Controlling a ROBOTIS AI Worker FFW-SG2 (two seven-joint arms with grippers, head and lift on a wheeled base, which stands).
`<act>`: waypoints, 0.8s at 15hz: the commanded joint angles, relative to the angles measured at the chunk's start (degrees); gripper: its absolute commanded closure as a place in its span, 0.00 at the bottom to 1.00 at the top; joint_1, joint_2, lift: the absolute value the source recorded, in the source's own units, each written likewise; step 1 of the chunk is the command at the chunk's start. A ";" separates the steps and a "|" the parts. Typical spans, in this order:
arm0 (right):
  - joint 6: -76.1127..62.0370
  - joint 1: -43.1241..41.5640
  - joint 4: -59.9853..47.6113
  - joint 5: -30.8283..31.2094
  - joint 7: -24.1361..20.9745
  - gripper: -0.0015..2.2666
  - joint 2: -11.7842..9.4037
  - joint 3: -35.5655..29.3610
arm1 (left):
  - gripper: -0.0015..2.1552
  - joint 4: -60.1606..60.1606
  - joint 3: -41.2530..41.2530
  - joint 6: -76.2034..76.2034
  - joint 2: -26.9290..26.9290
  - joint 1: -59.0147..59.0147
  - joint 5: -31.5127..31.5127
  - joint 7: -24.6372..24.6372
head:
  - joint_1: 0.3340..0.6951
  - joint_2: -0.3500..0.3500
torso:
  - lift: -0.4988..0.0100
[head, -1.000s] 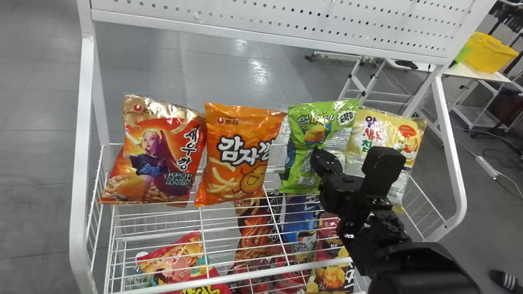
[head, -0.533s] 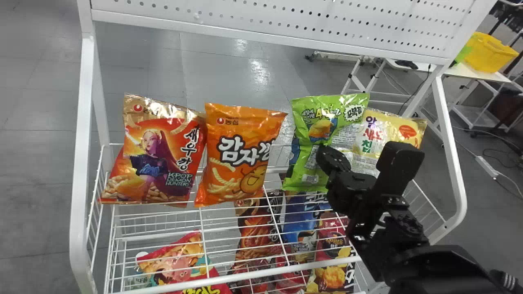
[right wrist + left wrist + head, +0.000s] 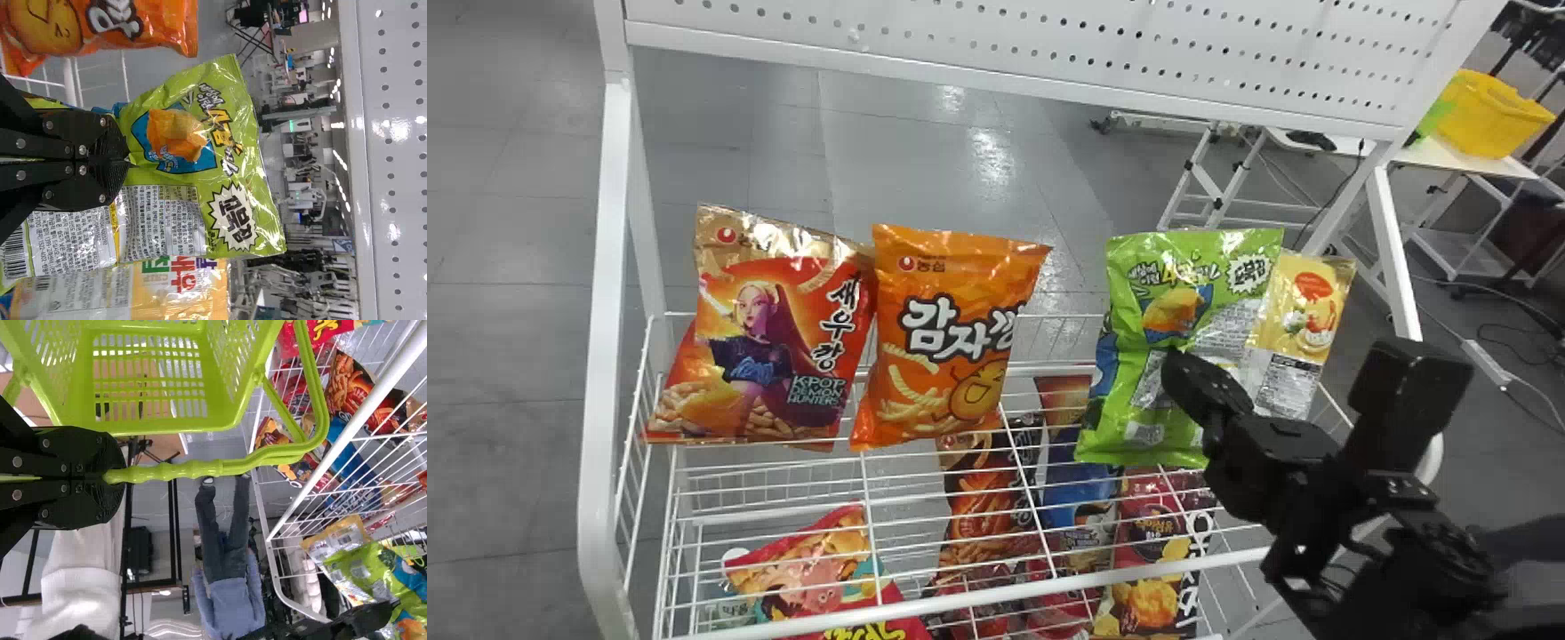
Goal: Hold basket handle with left hand then pick Gkobukchip with right hand and place into basket
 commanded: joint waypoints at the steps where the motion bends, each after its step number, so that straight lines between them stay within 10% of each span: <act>1: 6.30 3.60 -5.86 -4.35 3.08 0.99 0.92 -3.34 | 0.76 -0.03 -0.25 0.07 -0.31 -0.02 0.00 0.20 | 1.00 0.00 | 0.92; 7: 42.16 5.18 -14.29 -20.61 8.62 0.99 3.21 -16.79 | 0.76 -0.30 -0.60 0.07 -0.57 0.60 0.00 0.46 | 1.00 0.00 | 0.92; 12: 45.09 2.54 -16.40 -37.31 15.91 0.99 5.31 -31.55 | 0.76 -0.38 -0.78 0.07 -0.66 1.21 0.00 0.46 | 1.00 0.00 | 0.92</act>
